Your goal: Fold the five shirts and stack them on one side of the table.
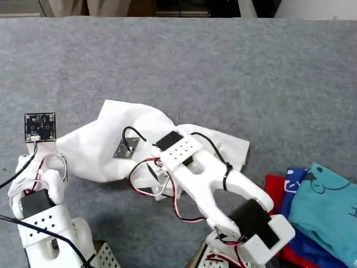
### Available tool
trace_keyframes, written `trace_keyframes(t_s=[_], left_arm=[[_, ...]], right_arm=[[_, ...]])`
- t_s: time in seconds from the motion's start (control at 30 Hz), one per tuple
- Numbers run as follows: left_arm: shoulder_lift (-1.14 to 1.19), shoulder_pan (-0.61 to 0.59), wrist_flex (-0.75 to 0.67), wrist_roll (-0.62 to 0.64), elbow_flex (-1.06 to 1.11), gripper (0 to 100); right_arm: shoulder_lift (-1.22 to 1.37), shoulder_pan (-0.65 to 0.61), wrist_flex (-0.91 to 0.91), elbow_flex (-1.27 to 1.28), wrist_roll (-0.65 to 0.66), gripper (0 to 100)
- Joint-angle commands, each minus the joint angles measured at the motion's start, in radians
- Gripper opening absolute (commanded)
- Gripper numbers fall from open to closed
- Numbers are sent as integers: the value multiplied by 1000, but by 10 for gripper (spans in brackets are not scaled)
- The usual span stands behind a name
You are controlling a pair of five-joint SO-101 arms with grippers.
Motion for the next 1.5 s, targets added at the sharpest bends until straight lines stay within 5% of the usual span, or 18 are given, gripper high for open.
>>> trace_keyframes(t_s=[0.0, 0.17, 0.83, 1.1, 1.47], left_arm=[[-12, 3, -18, -6, -5, 18], [-12, 2, -18, -6, -5, 18], [-12, 2, -17, -6, -3, 18], [-12, 2, -18, -6, -5, 18], [-12, 6, -21, -6, -5, 18]], right_arm=[[31, -10, -21, -7, -11, 140], [105, -10, -43, -31, -34, 58], [94, -8, -15, -45, -11, 66], [101, 13, 6, -110, -21, 220], [94, 18, 8, -127, -23, 62]])
